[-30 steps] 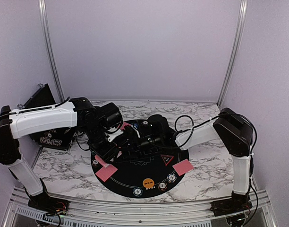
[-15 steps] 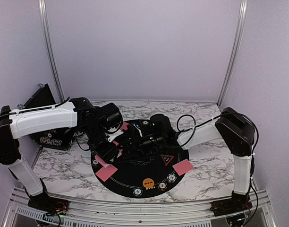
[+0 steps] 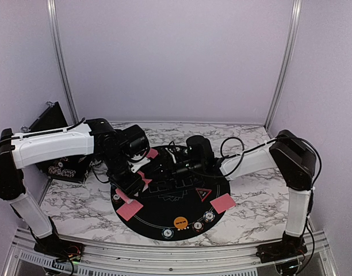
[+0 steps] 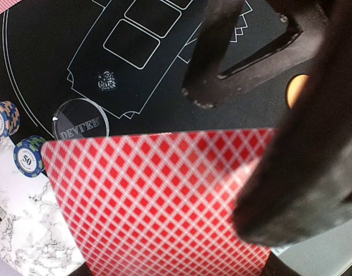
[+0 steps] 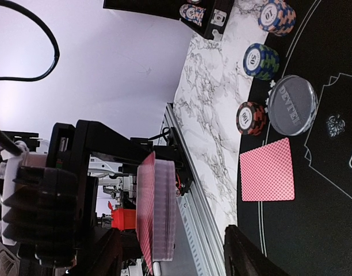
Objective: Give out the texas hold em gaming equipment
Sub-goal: Pick up the poker card from the face-down deck piles.
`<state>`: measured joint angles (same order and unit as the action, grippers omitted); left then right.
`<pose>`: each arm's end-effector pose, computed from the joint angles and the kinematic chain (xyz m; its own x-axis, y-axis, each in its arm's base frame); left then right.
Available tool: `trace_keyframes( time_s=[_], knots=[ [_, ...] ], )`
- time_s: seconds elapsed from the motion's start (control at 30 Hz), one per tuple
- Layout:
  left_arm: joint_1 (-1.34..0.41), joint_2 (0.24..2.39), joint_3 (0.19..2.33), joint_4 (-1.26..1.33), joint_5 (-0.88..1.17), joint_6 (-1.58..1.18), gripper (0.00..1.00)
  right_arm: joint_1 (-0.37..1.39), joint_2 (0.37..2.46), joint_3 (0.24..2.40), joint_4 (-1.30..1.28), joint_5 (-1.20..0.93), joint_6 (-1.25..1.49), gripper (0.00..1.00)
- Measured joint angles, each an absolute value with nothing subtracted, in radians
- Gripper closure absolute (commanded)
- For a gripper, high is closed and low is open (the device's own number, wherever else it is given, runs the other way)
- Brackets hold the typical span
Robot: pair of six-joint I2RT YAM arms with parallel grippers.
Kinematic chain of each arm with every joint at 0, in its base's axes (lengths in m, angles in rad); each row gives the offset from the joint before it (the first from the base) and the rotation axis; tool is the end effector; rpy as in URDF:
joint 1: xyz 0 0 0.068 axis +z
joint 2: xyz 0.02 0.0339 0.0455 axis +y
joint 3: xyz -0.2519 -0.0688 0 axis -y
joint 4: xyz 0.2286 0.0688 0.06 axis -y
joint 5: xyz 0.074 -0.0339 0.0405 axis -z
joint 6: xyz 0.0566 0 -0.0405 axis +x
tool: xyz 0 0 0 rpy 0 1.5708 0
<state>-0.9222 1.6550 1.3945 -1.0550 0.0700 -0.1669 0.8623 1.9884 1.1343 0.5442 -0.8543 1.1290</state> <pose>0.1844 -0.2498 0.2374 -0.7102 0.6626 -0.2378 0.6974 0.7084 -0.1087 0.2431 0.3493 0.1769 -0.9581 -0.2057 -0.1993 -0.2336 0.1589 0.9593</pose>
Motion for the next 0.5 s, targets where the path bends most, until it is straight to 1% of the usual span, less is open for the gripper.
trace_keyframes(
  time_s=[0.17, 0.23, 0.3, 0.5],
  knots=[
    [-0.922, 1.655, 1.394, -1.055, 0.070, -0.167, 0.42, 0.852, 1.953, 1.103, 0.542, -0.852, 1.129, 0.49],
    [-0.922, 1.655, 1.394, -1.055, 0.070, -0.167, 0.42, 0.848, 1.941, 1.093, 0.542, -0.851, 1.132, 0.54],
    [-0.922, 1.655, 1.394, -1.055, 0.070, -0.167, 0.42, 0.847, 1.932, 1.085, 0.542, -0.851, 1.134, 0.62],
    [-0.922, 1.655, 1.394, -1.055, 0.070, -0.167, 0.42, 0.852, 1.922, 1.074, 0.551, -0.855, 1.159, 0.68]
  ],
)
